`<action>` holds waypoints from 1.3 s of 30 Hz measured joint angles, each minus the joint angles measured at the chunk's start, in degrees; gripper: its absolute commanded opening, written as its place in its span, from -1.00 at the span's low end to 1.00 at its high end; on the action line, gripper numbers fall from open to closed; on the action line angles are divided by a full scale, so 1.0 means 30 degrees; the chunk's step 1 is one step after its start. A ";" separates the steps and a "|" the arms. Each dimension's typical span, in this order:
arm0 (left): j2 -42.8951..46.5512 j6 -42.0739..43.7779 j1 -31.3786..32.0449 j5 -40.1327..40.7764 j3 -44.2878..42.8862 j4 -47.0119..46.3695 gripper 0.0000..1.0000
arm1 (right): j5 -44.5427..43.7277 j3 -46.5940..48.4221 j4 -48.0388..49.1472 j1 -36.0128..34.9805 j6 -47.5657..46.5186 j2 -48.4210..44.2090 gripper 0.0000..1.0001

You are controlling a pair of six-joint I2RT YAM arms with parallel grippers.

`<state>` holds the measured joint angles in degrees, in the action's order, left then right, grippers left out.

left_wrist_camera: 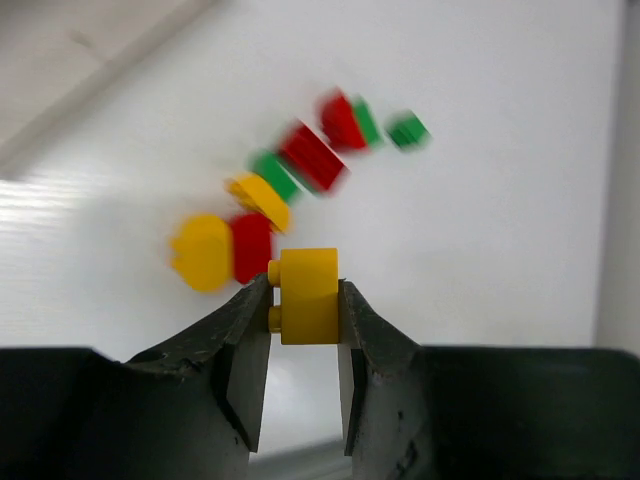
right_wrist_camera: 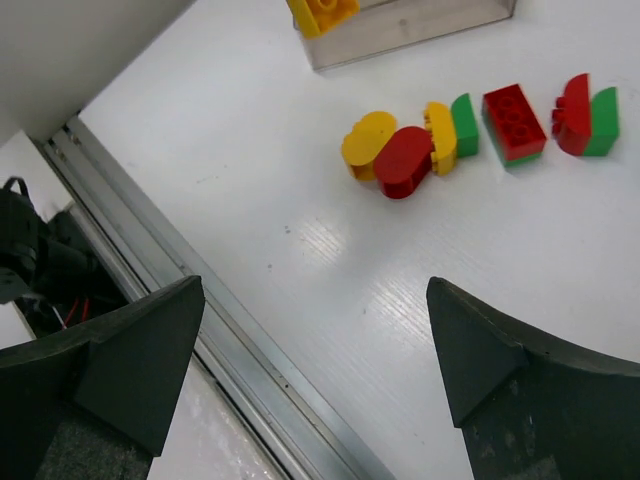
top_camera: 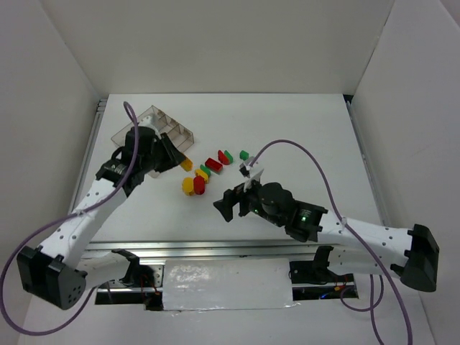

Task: Sort the legos into containers by color

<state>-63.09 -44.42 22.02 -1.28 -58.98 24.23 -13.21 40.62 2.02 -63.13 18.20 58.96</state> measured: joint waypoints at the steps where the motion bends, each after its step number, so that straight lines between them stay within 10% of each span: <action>1: -0.0729 0.0197 -0.0656 0.0656 -0.0576 0.0262 -1.00 | -0.0270 -0.0248 -0.0073 0.0029 0.0175 -0.0612 0.99; 16: -1.3661 0.0270 -0.5931 1.1672 -1.1868 0.0816 -0.93 | -0.0656 -0.1209 -0.3512 0.0131 0.2470 -0.5960 1.00; 28: -1.6946 0.1384 -0.6819 1.3704 -1.1511 -0.2688 -0.65 | -0.0386 -0.1195 -0.6543 0.0131 0.2499 -0.8371 0.99; 39: -1.8127 0.1260 -0.7176 1.3668 -1.1511 -0.3767 0.83 | 0.0044 -0.1195 -0.7016 0.0131 0.2492 -0.7417 0.99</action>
<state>-117.47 -40.64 0.49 39.72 -93.51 12.93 -13.08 37.04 -19.03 -62.74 25.67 36.71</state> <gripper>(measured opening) 0.835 0.996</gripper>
